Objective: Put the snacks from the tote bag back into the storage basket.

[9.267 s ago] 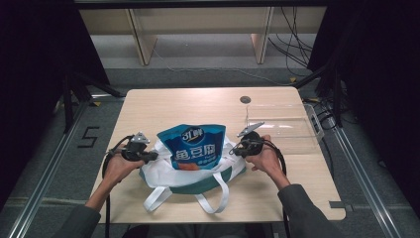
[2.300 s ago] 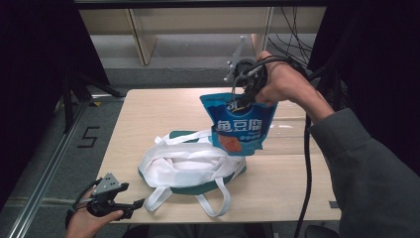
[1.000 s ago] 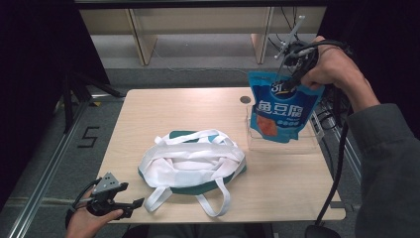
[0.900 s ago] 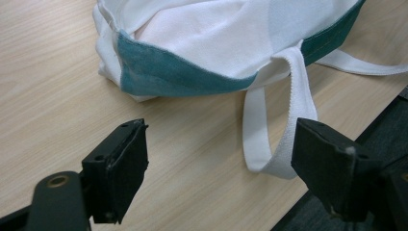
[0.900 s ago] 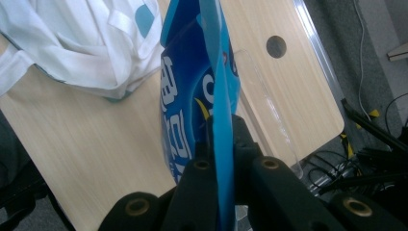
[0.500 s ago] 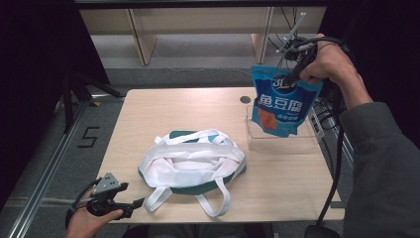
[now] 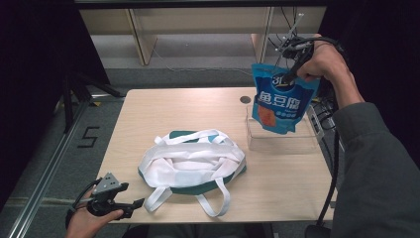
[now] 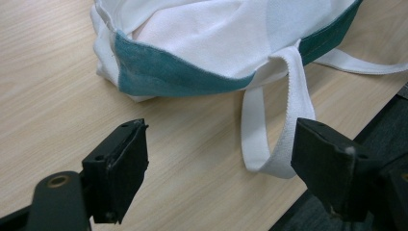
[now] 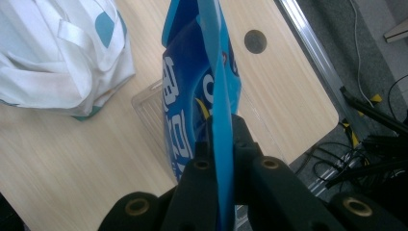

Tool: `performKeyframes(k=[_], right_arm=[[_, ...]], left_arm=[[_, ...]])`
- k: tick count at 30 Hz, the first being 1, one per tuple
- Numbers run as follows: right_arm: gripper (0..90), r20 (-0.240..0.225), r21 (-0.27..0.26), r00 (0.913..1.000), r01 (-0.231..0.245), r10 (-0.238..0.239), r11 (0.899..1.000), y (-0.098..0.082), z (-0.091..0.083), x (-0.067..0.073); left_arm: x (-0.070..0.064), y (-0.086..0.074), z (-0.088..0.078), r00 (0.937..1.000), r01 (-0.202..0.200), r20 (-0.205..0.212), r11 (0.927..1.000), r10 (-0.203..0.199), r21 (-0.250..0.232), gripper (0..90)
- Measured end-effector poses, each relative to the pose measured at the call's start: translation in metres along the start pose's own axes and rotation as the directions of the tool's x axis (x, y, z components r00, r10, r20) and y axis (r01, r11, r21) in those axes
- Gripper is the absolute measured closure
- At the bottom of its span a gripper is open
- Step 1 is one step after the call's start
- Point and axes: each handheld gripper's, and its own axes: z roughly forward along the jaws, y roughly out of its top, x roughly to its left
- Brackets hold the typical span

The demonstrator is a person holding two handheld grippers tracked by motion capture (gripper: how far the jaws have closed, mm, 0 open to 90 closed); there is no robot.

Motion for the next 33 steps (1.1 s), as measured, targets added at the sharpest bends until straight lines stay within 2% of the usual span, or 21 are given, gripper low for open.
performKeyframes(k=[1, 2, 3, 6, 7, 9, 10, 14, 15, 16, 17, 19, 20, 21, 22, 23, 26, 33], right_arm=[[90.0, 0.001, 0.004, 0.9999, -0.014, 0.014, 1.0, 0.0, 0.004, -0.002], [90.0, -0.002, 0.0, 1.0, -0.001, 0.001, 1.0, 0.0, 0.006, -0.003], [90.0, -0.004, 0.004, 0.9998, -0.019, 0.019, 1.0, -0.001, 0.007, -0.003], [90.0, -0.004, 0.0, 0.9998, -0.02, 0.02, 1.0, -0.001, 0.011, -0.006], [90.0, -0.012, -0.004, 0.9994, -0.033, 0.033, 0.999, -0.003, 0.015, -0.008], [90.0, -0.015, -0.004, 0.9992, -0.036, 0.036, 0.999, -0.003, 0.016, -0.009], [90.0, -0.009, -0.002, 0.9995, -0.03, 0.03, 1.0, -0.004, 0.018, -0.011], [90.0, -0.015, -0.006, 0.9994, -0.032, 0.032, 0.999, -0.003, 0.023, -0.012], [90.0, -0.012, -0.005, 0.9992, -0.039, 0.039, 0.999, -0.004, 0.024, -0.013], [90.0, -0.012, -0.005, 0.999, -0.044, 0.044, 0.999, -0.004, 0.026, -0.013], [90.0, -0.025, -0.006, 0.9988, -0.043, 0.042, 0.999, -0.006, 0.028, -0.014], [90.0, -0.018, -0.005, 0.9989, -0.042, 0.042, 0.999, -0.006, 0.031, -0.013], [90.0, -0.027, -0.009, 0.9992, -0.031, 0.031, 0.999, -0.007, 0.033, -0.014], [90.0, -0.026, -0.007, 0.9991, -0.032, 0.032, 0.999, -0.008, 0.035, -0.014], [90.0, -0.028, -0.007, 0.9989, -0.039, 0.039, 0.999, -0.009, 0.037, -0.014], [90.0, -0.039, -0.007, 0.9985, -0.04, 0.039, 0.999, -0.011, 0.041, -0.014], [90.0, -0.049, -0.005, 0.9976, -0.049, 0.048, 0.999, -0.014, 0.047, -0.015], [90.0, -0.064, 0.002, 0.9967, -0.05, 0.05, 0.999, -0.019, 0.058, -0.014]], left_arm=[[0.001, 0.0, -0.001, 0.9998, -0.021, 0.003, 0.9997, 0.021, 0.007, 19.6], [0.002, 0.0, -0.001, 0.9994, -0.033, 0.005, 0.9993, 0.033, 0.017, 19.6], [0.002, 0.0, -0.001, 0.9994, -0.033, 0.005, 0.9993, 0.033, 0.017, 19.6], [0.002, 0.0, -0.001, 0.9997, -0.026, 0.003, 0.9996, 0.026, 0.014, 19.6], [0.0, 0.0, 0.0, 0.9999, 0.012, 0.001, 0.9999, -0.012, 0.002, 19.6], [0.0, 0.0, 0.0, 1.0, -0.001, 0.003, 1.0, 0.001, -0.002, 19.6], [0.002, 0.0, -0.001, 0.9995, -0.032, 0.005, 0.9993, 0.031, 0.019, 19.6], [0.0, 0.0, 0.0, 1.0, -0.005, 0.002, 1.0, 0.005, -0.001, 19.6], [0.001, 0.0, -0.001, 1.0, -0.006, 0.003, 0.9999, 0.006, 0.013, 19.6], [0.0, 0.0, 0.0, 0.9999, 0.012, 0.007, 0.9999, -0.012, 0.007, 19.6], [0.001, 0.0, -0.001, 1.0, 0.004, 0.004, 0.9998, -0.004, 0.018, 19.6], [0.0, 0.0, -0.001, 1.0, 0.004, 0.004, 0.9999, -0.004, 0.013, 19.6], [0.002, 0.0, -0.001, 0.9994, -0.034, 0.004, 0.9992, 0.034, 0.022, 19.6], [0.001, 0.0, -0.001, 0.9999, -0.014, 0.007, 0.9997, 0.014, 0.017, 19.6], [0.001, 0.0, -0.001, 0.9999, -0.01, 0.0, 0.9996, 0.01, 0.025, 19.6], [0.002, 0.0, -0.001, 0.9994, -0.033, 0.008, 0.9992, 0.033, 0.023, 19.6], [0.001, 0.0, 0.0, 1.0, -0.003, 0.003, 0.9997, 0.003, 0.023, 19.6], [0.001, 0.0, 0.0, 1.0, -0.003, 0.004, 0.9998, 0.003, 0.022, 19.6]])
